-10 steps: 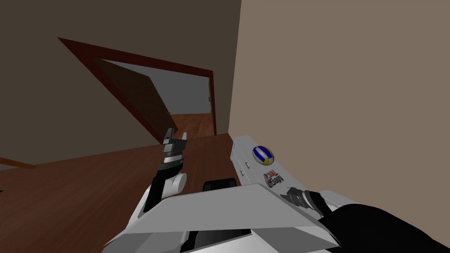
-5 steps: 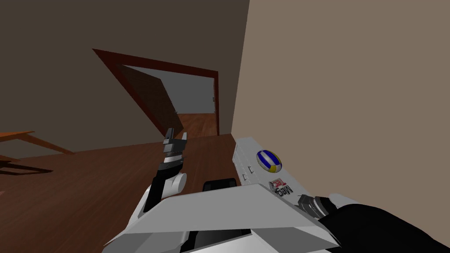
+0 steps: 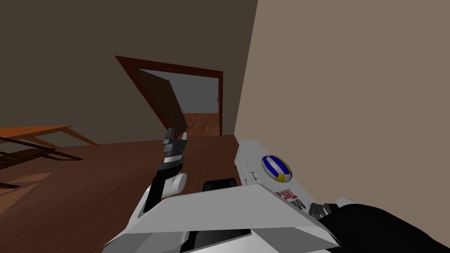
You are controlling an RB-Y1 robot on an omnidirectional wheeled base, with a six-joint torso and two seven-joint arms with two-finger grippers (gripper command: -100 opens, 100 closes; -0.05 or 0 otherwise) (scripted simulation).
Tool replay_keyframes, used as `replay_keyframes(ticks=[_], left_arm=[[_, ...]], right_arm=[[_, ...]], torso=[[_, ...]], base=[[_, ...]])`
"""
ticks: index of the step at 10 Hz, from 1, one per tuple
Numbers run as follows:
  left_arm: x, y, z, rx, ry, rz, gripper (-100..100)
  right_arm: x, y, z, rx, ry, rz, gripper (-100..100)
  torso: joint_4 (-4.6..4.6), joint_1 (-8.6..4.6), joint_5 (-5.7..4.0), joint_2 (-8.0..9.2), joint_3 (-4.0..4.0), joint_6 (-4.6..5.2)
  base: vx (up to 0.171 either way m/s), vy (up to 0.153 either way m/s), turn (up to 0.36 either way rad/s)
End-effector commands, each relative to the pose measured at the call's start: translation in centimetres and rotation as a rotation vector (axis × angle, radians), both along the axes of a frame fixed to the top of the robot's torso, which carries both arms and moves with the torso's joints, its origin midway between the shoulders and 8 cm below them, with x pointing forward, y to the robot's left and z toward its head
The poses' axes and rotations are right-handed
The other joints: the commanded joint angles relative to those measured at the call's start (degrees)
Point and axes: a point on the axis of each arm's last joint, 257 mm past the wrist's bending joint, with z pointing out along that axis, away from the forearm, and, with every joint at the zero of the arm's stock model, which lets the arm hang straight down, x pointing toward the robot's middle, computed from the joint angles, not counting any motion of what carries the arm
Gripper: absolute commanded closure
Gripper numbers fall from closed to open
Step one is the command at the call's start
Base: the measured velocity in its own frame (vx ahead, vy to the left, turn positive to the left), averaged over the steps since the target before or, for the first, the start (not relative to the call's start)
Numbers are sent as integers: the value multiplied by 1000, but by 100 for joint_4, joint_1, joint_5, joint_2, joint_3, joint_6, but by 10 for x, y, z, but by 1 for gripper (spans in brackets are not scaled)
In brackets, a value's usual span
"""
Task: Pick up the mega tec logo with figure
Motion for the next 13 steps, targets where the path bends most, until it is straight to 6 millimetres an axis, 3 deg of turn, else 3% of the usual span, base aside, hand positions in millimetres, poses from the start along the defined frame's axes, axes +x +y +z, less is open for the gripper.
replay_keyframes(ticks=[1,2,3,4,13], left_arm=[[0,0,0,0,0,0,0],[0,0,0,0,0,0,0],[0,0,0,0,0,0,0],[0,0,0,0,0,0,0],[0,0,0,0,0,0,0]], right_arm=[[-8,-4,-2,-4,21,2,-100],[-4,-3,-1,-4,12,0,-100],[-4,-3,-1,-4,14,1,0],[-12,-3,-6,-4,12,9,-100],[-47,0,-26,-4,7,46,-100]], torso=[[0,0,0,0,0,0],[0,3,0,-1,-1,0],[1,3,1,9,4,4],[3,3,1,16,9,4],[-1,3,1,-3,-2,3]], base=[[52,8,111],[23,3,22],[0,0,0],[49,3,-51],[67,-4,-41]])
